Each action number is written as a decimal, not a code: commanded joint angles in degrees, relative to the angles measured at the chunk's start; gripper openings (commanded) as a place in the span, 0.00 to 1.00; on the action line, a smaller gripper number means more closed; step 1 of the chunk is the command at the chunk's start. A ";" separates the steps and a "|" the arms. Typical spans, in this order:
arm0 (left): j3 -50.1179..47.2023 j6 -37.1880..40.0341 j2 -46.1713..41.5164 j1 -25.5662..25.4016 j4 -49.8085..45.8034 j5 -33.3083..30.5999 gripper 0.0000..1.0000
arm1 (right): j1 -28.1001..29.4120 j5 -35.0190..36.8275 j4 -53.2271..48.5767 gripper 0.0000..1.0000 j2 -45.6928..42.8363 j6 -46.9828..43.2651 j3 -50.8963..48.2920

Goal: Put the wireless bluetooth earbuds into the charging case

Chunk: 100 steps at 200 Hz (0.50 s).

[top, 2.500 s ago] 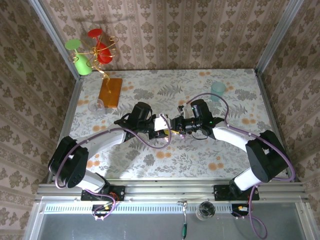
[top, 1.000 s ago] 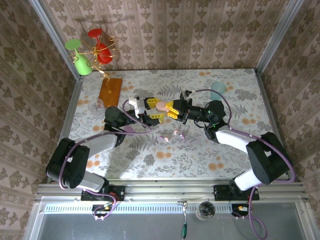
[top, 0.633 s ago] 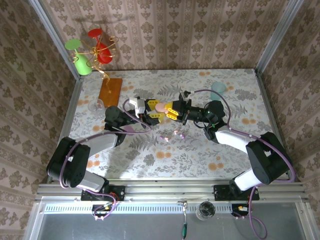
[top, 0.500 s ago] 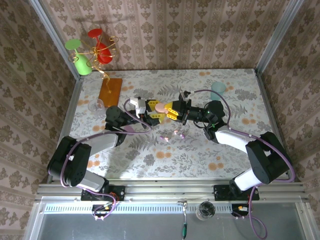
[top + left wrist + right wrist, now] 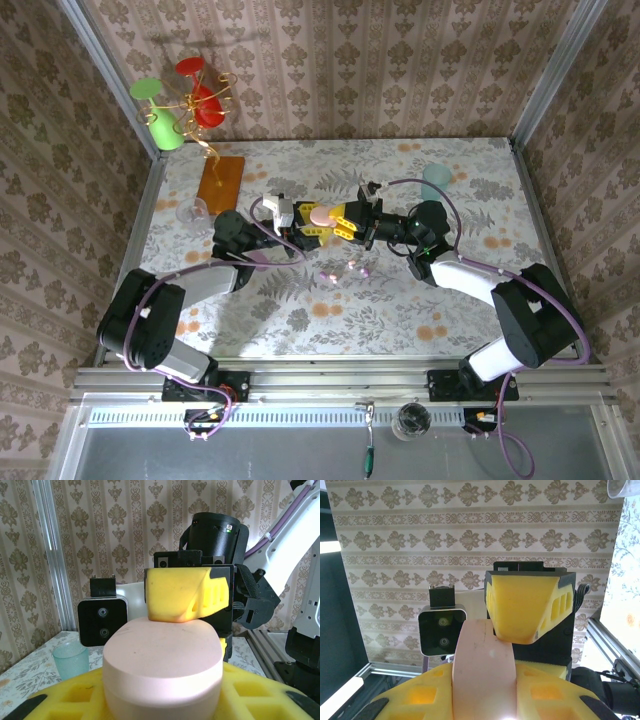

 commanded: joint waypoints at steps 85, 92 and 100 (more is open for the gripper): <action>0.91 -0.46 -2.00 -0.23 1.91 1.83 0.32 | 0.39 -1.18 -4.20 0.21 0.15 -3.45 1.94; 0.71 -0.31 -2.00 -0.15 1.91 1.87 0.32 | 0.30 -1.16 -4.63 0.30 -0.14 -3.79 2.01; 0.58 -0.19 -2.09 -0.08 1.94 1.79 0.32 | 0.14 -1.15 -5.71 0.41 -0.55 -4.62 2.11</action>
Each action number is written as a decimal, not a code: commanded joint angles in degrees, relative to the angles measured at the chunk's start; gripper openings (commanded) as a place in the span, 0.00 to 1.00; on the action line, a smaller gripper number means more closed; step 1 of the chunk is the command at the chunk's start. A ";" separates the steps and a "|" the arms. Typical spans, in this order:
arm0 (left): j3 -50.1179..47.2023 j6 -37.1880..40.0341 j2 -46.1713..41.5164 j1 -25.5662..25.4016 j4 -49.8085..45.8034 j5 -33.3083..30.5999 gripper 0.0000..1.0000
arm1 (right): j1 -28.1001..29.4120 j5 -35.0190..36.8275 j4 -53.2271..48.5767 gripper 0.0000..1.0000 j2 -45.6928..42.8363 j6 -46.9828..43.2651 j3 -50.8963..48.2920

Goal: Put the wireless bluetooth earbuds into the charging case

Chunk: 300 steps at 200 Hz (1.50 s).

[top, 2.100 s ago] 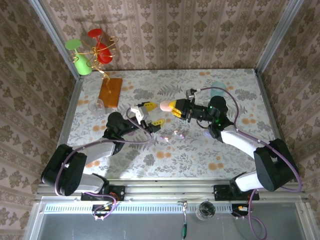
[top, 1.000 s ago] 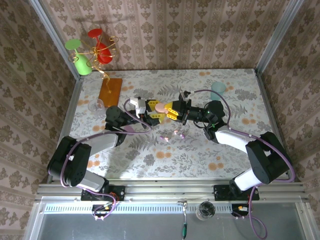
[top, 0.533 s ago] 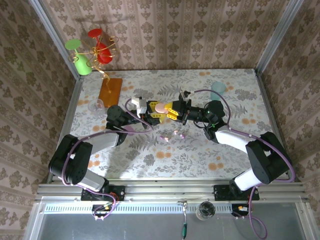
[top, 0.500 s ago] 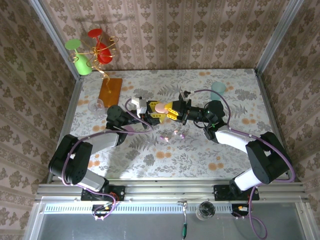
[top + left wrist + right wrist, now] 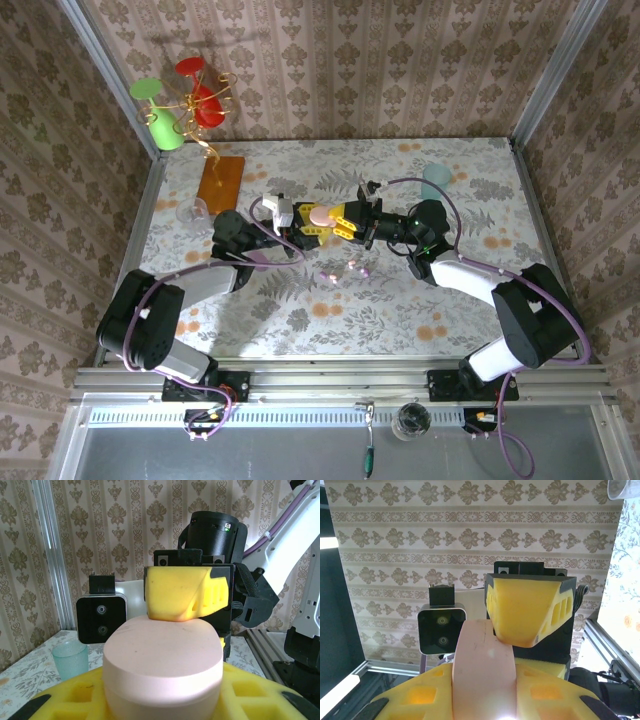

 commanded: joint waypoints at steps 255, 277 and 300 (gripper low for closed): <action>-4.07 -1.33 -3.37 0.65 1.79 3.96 0.34 | 10.76 42.14 -91.23 0.84 -13.48 -84.52 28.74; -4.80 -0.43 -3.34 0.73 1.80 4.03 0.34 | 10.68 42.17 -87.70 0.83 -15.29 -82.30 27.13; -4.98 -0.34 -3.46 0.73 1.80 4.42 0.34 | 10.18 42.08 -86.39 0.83 -15.60 -81.25 26.64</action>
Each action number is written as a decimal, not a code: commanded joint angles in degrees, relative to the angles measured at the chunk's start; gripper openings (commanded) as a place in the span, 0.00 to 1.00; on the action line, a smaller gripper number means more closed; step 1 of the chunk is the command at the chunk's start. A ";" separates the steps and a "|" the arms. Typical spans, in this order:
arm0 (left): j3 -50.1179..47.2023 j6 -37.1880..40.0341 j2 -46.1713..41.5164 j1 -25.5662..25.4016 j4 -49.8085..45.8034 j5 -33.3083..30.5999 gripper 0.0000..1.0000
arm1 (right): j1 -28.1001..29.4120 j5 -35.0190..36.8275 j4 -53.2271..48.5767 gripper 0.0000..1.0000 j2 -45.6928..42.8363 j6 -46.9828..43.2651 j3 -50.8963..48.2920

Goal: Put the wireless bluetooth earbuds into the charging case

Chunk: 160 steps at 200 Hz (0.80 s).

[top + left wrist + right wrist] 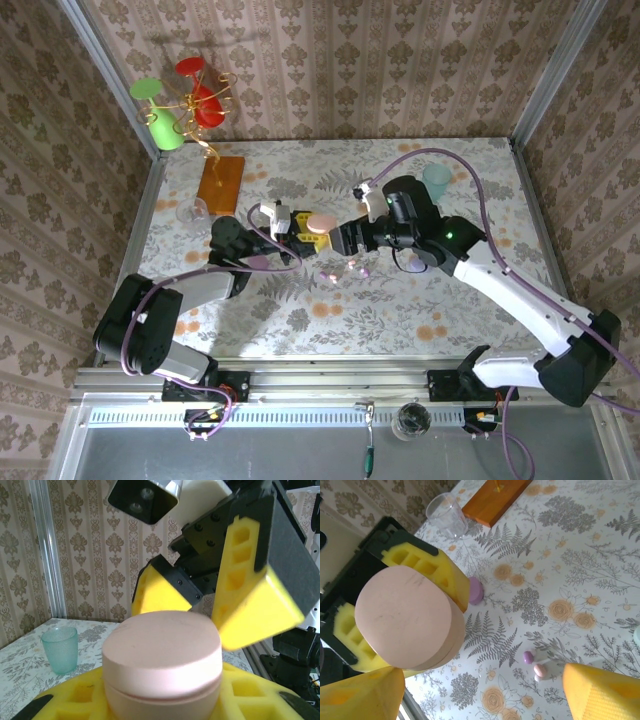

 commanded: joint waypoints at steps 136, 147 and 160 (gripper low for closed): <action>-2.60 1.98 -3.34 2.25 1.72 1.88 0.34 | -2.72 -3.39 10.97 0.82 -4.18 6.08 -2.72; -2.88 1.96 -3.93 4.50 1.68 1.89 0.34 | -4.03 -2.81 12.25 0.82 -5.87 8.81 -5.26; -3.30 1.80 -4.49 5.61 1.71 1.80 0.34 | -6.36 -1.48 12.33 0.81 -7.21 13.16 -7.97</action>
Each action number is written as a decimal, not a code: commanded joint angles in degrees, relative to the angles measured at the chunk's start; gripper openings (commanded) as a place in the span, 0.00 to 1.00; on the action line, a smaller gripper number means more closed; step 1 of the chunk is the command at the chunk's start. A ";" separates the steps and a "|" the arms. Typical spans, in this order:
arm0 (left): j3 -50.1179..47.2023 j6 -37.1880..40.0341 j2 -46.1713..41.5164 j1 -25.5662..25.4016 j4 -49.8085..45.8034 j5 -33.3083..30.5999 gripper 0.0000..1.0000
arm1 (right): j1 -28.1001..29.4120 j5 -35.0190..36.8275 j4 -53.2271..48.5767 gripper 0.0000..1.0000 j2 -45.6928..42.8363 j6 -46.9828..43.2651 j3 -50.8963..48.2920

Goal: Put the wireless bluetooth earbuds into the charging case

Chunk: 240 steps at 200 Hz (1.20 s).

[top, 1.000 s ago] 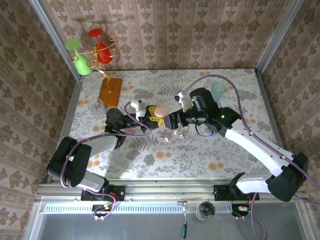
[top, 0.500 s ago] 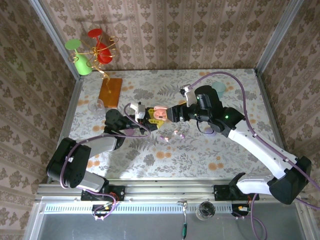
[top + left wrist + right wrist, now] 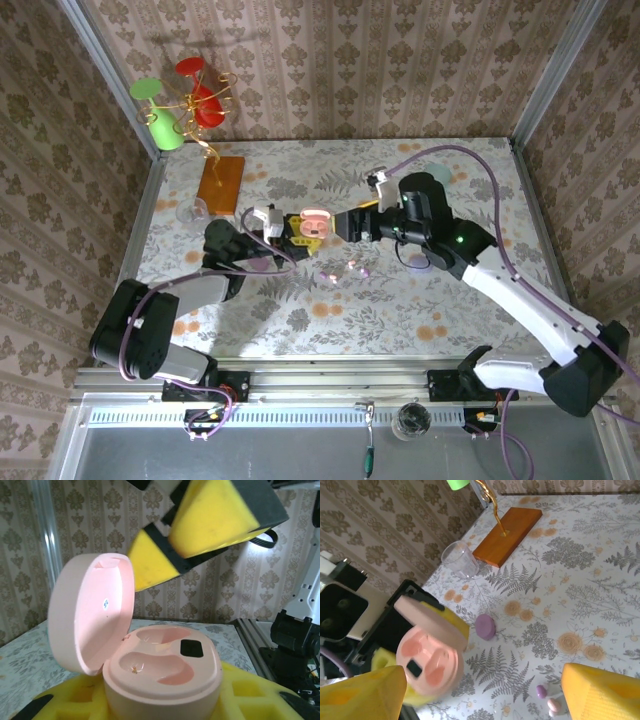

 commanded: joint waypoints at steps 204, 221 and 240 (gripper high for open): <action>-2.84 0.55 -5.25 4.60 1.55 0.18 0.34 | -0.69 -14.55 -0.45 0.55 38.32 0.67 2.15; -2.67 0.44 -5.23 4.53 1.55 0.22 0.34 | -0.62 -14.46 -0.09 0.55 40.29 0.19 2.94; -2.59 0.44 -5.25 4.29 1.57 0.10 0.34 | -0.61 -13.57 1.06 0.54 41.89 -0.18 2.60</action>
